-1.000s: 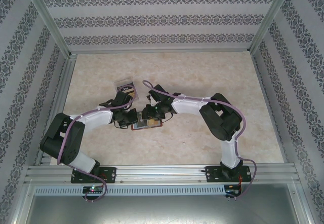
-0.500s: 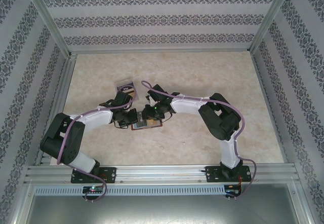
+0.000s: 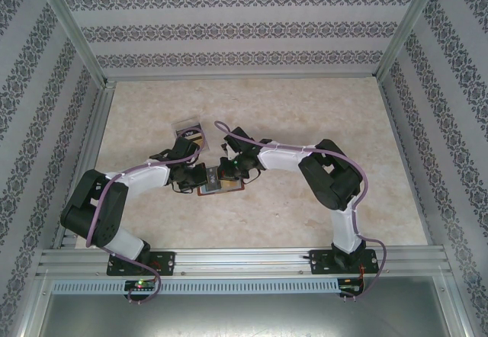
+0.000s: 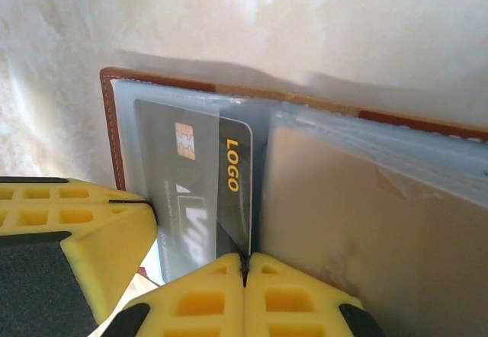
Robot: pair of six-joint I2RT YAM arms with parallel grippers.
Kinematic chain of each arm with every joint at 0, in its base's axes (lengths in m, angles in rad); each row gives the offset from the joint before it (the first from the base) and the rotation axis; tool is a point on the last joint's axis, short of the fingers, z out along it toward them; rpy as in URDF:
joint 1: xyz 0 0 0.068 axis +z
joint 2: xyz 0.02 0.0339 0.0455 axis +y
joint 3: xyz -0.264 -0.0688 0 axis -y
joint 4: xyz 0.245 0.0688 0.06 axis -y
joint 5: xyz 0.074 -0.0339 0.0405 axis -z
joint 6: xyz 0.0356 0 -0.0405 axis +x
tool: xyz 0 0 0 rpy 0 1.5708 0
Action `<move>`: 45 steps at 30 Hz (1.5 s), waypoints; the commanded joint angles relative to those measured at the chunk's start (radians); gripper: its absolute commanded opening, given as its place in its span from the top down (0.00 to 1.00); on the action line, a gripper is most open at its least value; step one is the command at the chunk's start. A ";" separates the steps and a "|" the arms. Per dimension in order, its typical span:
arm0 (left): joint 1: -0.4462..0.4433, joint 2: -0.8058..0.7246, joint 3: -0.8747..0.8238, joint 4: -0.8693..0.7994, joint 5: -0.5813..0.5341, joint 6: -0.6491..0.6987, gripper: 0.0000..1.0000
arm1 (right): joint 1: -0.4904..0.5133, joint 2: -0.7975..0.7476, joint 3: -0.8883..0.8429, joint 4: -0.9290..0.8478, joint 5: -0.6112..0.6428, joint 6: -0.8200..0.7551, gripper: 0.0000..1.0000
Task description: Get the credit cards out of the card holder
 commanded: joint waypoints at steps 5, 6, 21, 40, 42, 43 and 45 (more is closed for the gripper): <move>0.000 0.065 -0.018 -0.063 -0.051 0.025 0.96 | -0.041 -0.042 -0.078 0.040 -0.029 0.003 1.00; 0.000 0.068 -0.018 -0.063 -0.051 0.026 0.96 | -0.047 -0.047 -0.085 0.044 -0.031 0.001 1.00; 0.013 0.072 -0.006 -0.074 -0.049 0.037 0.97 | -0.103 -0.148 -0.149 0.024 -0.045 -0.028 1.00; 0.027 -0.063 0.061 -0.119 -0.005 0.014 0.82 | -0.155 -0.333 -0.160 -0.075 -0.021 -0.110 1.00; 0.045 -0.100 0.087 -0.144 0.002 0.010 0.71 | -0.155 -0.349 -0.132 -0.095 -0.013 -0.133 1.00; 0.058 -0.117 0.095 -0.153 0.008 0.007 0.71 | -0.155 -0.354 -0.119 -0.105 -0.008 -0.145 1.00; 0.088 -0.159 0.114 -0.169 0.024 0.000 0.65 | -0.154 -0.361 -0.085 -0.128 -0.006 -0.172 1.00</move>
